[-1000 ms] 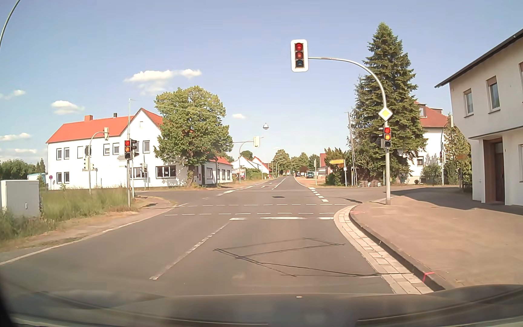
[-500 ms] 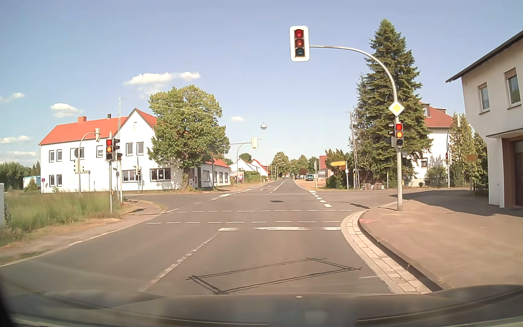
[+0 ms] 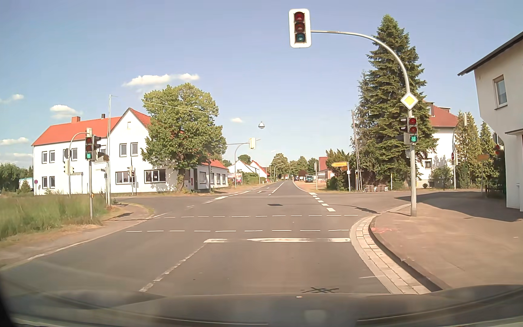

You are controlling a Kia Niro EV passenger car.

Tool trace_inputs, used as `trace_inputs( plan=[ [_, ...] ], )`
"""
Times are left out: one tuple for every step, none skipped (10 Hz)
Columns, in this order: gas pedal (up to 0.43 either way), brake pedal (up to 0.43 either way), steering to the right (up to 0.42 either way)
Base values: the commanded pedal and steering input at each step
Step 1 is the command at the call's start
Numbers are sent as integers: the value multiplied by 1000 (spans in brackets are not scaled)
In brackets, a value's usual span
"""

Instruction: Follow the waypoints while adhering to traffic rules and regulations

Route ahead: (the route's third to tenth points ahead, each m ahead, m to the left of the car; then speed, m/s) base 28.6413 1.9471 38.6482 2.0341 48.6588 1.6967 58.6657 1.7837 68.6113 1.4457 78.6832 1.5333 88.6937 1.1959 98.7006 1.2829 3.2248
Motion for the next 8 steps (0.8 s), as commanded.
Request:
trace_inputs(
  plan=[
    [358,6,9],
    [390,6,9],
    [469,6,9],
    [539,6,9],
    [539,6,9],
    [539,6,9],
    [539,6,8],
    [539,6,7]
  ],
)
